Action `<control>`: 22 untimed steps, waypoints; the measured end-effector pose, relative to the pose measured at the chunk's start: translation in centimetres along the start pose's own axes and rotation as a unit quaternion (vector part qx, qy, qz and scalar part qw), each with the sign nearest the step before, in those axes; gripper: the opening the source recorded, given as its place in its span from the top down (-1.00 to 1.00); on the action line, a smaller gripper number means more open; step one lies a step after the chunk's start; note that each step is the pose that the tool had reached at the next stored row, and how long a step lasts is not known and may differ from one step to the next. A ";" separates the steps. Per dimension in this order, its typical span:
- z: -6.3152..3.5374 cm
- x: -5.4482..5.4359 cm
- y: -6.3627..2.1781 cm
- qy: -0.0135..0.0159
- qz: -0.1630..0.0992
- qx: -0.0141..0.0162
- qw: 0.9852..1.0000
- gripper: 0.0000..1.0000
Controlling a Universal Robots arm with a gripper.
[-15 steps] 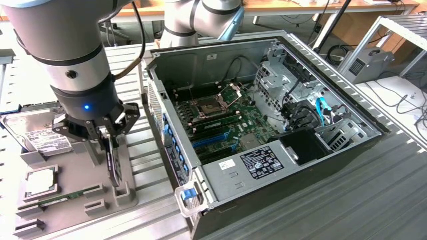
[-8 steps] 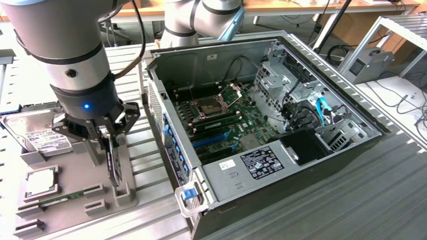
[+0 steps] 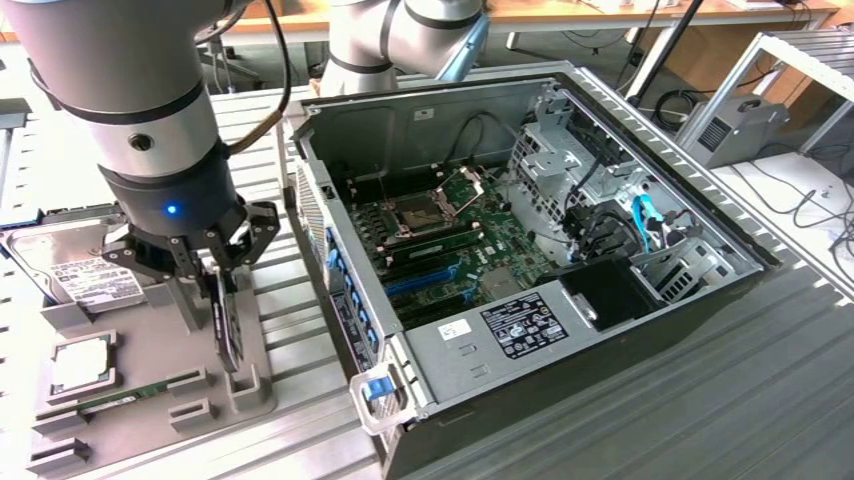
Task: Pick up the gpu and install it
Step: 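Pick up the gpu and move the gpu toward the slot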
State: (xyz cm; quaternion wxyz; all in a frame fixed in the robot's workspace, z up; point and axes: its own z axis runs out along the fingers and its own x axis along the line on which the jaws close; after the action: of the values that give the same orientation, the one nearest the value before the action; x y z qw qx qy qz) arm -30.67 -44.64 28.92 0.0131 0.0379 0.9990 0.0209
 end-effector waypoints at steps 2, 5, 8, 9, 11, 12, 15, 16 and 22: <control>-0.07 0.0 0.00 0.000 0.000 0.000 1.000 0.47; -0.17 0.0 0.01 0.000 0.000 0.000 1.000 0.47; -0.27 0.0 0.01 0.000 0.000 0.000 1.000 0.47; -0.30 0.0 0.01 0.000 0.000 0.000 1.000 0.47; -0.38 0.0 0.02 0.000 0.000 0.000 1.000 0.47; -0.42 0.0 0.02 0.000 0.000 0.000 1.000 0.47; -0.53 0.0 0.02 0.000 0.000 0.000 1.000 0.47; -0.57 0.0 0.02 0.000 0.000 0.000 1.000 0.47; -0.79 0.0 0.03 0.000 0.000 0.000 1.000 0.47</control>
State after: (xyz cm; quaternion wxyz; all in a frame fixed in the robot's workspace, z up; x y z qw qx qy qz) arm -30.68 -44.64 29.71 0.0131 0.0379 0.9990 0.0209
